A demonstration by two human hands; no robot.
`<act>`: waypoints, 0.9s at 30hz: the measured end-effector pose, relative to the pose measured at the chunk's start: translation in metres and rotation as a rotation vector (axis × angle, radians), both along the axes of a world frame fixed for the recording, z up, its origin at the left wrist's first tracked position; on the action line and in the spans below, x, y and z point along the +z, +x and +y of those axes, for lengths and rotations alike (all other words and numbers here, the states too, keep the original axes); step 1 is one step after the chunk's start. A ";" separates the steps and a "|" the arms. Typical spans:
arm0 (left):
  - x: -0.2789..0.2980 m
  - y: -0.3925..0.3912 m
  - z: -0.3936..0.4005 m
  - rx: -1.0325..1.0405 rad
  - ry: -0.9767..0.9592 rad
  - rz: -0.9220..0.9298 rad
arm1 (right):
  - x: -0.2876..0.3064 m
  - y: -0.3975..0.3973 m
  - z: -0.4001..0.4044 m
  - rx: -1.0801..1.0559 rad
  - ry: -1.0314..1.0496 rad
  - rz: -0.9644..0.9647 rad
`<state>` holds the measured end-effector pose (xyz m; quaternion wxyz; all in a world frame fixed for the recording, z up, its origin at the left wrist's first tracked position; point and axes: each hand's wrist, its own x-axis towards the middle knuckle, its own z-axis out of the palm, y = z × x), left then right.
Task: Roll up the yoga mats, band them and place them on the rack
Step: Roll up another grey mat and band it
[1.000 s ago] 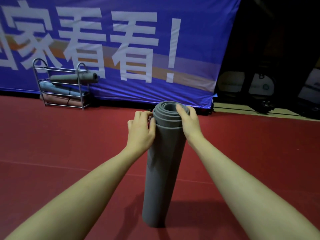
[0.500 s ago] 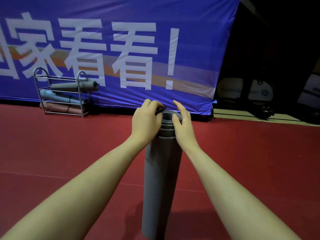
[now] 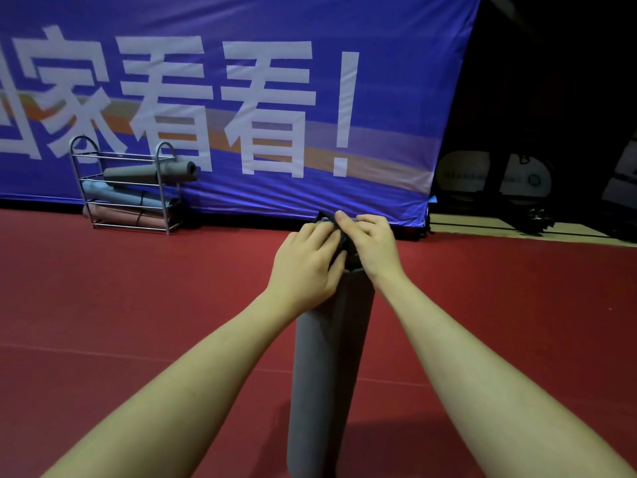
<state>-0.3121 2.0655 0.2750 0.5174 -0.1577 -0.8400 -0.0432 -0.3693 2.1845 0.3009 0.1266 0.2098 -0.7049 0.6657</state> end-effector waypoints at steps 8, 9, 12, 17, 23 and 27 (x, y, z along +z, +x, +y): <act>0.017 -0.009 -0.011 -0.209 0.329 -0.208 | -0.006 -0.012 0.000 -0.096 -0.103 -0.004; 0.021 -0.012 -0.011 -0.225 0.409 -0.208 | -0.006 -0.012 -0.001 -0.097 -0.088 0.010; 0.033 -0.015 -0.010 -0.223 0.741 -0.243 | -0.009 -0.013 -0.004 -0.069 -0.069 0.035; 0.025 -0.030 -0.025 0.089 0.891 -0.486 | -0.012 -0.021 0.002 -0.023 -0.105 0.005; 0.014 -0.035 -0.030 0.033 1.045 -0.728 | -0.012 -0.020 0.000 0.006 -0.186 -0.034; 0.014 -0.034 -0.030 0.009 1.178 -0.710 | -0.014 -0.021 0.000 0.009 -0.211 -0.025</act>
